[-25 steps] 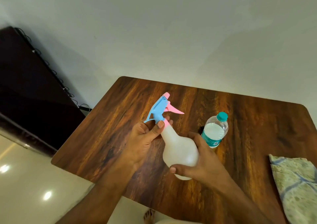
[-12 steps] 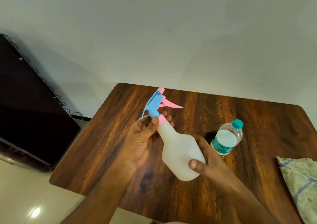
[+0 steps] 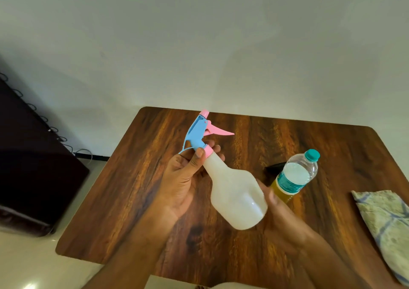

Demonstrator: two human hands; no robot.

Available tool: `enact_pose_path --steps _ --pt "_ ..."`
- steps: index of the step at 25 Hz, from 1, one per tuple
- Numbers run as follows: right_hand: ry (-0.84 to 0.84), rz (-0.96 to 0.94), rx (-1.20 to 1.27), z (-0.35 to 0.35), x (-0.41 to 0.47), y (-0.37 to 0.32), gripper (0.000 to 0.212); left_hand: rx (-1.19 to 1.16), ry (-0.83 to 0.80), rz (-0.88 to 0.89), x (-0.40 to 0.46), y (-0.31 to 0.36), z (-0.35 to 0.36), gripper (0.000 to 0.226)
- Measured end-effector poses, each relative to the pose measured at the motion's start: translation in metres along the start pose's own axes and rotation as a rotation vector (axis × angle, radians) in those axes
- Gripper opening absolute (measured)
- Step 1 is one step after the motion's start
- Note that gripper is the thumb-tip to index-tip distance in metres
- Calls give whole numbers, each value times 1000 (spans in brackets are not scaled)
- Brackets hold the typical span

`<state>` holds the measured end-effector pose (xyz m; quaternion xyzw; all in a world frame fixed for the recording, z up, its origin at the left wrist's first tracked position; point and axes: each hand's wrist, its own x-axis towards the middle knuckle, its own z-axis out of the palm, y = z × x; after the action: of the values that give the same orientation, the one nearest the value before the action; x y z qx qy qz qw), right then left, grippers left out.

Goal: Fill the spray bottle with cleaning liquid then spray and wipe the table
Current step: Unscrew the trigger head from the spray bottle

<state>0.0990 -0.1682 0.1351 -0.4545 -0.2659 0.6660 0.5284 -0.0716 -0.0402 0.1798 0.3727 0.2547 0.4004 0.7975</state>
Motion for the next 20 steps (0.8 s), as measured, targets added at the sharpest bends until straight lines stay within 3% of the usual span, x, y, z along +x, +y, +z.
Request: enact_pose_path --steps 2,4,7,12,14,16,20 --pt "-56 151 283 7 -3 1 78 17 -22 3 1 4 -2 31" --pt "-60 152 378 13 0 7 69 25 -22 -3 3 7 -5 31" --pt "29 -5 208 18 4 11 74 10 5 -21 5 7 -12 27" --pt "-69 193 463 22 4 18 73 5 -12 -11 5 8 -18 33" --pt "-51 113 515 25 5 22 66 -6 -6 -12 5 10 -20 32" --pt "0 3 517 22 5 25 73 -20 3 -26 5 9 -22 29" --pt "-90 177 554 26 4 28 78 9 -8 -24 5 12 -20 34"
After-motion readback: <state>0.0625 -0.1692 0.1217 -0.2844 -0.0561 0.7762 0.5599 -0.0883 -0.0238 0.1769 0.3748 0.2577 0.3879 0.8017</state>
